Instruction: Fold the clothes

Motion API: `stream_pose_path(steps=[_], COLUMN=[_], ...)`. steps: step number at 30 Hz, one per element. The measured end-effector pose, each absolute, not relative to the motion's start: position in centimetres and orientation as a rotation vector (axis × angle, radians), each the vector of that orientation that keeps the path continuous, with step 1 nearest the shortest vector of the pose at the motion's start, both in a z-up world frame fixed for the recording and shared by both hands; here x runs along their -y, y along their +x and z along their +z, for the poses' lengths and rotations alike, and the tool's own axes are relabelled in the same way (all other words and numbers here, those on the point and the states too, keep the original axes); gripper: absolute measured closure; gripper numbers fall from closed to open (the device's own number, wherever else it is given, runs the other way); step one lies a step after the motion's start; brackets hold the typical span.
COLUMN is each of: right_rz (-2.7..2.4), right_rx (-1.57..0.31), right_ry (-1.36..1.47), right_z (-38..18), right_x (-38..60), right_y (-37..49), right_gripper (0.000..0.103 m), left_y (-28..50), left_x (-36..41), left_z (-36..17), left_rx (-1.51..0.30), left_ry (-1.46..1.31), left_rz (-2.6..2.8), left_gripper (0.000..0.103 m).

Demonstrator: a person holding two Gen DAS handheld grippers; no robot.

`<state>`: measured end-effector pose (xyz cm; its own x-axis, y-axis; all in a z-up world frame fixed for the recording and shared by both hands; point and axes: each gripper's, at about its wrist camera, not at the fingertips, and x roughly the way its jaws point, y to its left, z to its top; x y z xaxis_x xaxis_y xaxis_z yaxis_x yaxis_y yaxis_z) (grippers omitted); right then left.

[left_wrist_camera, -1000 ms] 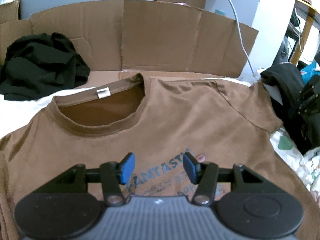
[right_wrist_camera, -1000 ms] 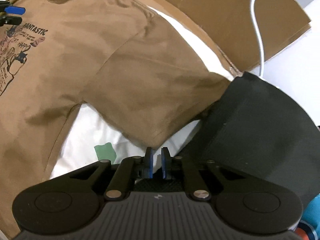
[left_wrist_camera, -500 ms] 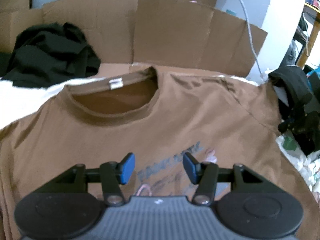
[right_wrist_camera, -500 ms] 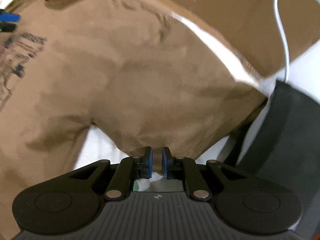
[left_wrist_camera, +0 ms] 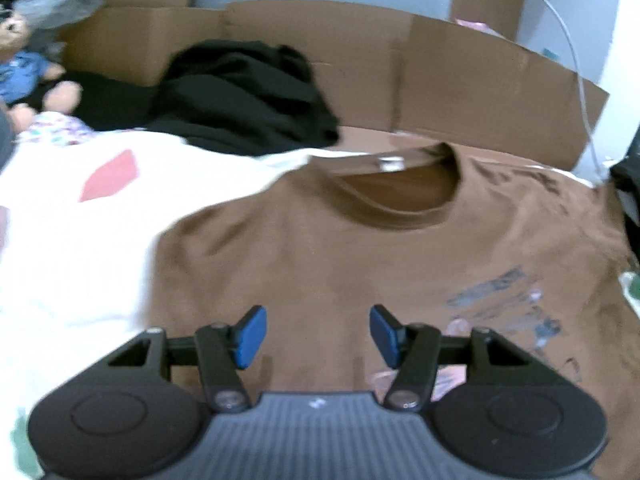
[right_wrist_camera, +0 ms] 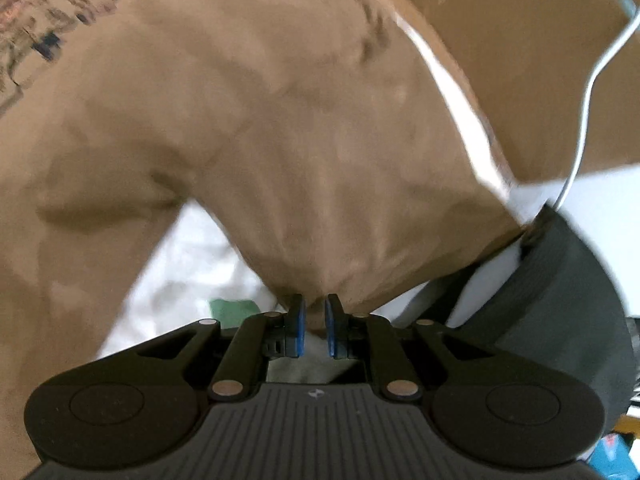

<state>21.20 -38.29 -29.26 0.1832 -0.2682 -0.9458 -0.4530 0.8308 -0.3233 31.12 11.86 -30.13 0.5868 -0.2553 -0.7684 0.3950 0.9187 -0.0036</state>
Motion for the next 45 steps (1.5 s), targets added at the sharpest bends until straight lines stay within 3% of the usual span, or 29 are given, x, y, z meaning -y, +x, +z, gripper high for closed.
stream_pose_path(steps=[2,4,6,15,26,29,33,36,45], right_rz=[0.161,0.179,0.198,0.261,0.375,0.412,0.466,0.488,0.482], right_rx=[-1.381,-1.334,-1.304,-1.162,-1.078,-1.093,-1.119,-1.133,-1.109], right_ry=[-0.634,-0.628,-0.617,-0.532,-0.433,-0.433,-0.444,-0.433,-0.461], right_z=[-27.3,-24.6,-23.0,-20.8,-24.8,-25.8,-26.7,-27.2,-27.6], right_x=[37.1,35.4,34.0,27.2,20.7,19.0,17.5,17.0,16.8], right_y=[21.2,20.9,20.6,19.8,19.0,19.2,19.2,19.3,19.5], right_gripper=[0.083,0.069,0.067,0.067,0.066,0.066,0.066,0.066,0.066], left_y=[30.9,30.4,29.7,26.4,25.1,25.6,26.3,26.7,31.0], left_x=[-13.5,-15.6,-17.3,-19.5,-20.0,-19.2,-19.8,-20.6,-25.7], left_z=[-29.8,-29.1,-28.6,-28.2,-30.2,-31.3,-31.9,-31.4,-29.1], left_rx=[-0.861,-0.852,-0.85,-0.837,-0.788,-0.795,-0.806,-0.793,-0.764], left_ry=[0.195,0.204,0.202,0.281,0.337,0.374,0.337,0.295,0.075], left_rz=[-0.361,-0.347,-0.354,-0.438,-0.47,-0.48,-0.465,-0.446,-0.206], left_gripper=[0.042,0.042,0.042,0.042,0.044,0.056,0.093,0.098,0.099])
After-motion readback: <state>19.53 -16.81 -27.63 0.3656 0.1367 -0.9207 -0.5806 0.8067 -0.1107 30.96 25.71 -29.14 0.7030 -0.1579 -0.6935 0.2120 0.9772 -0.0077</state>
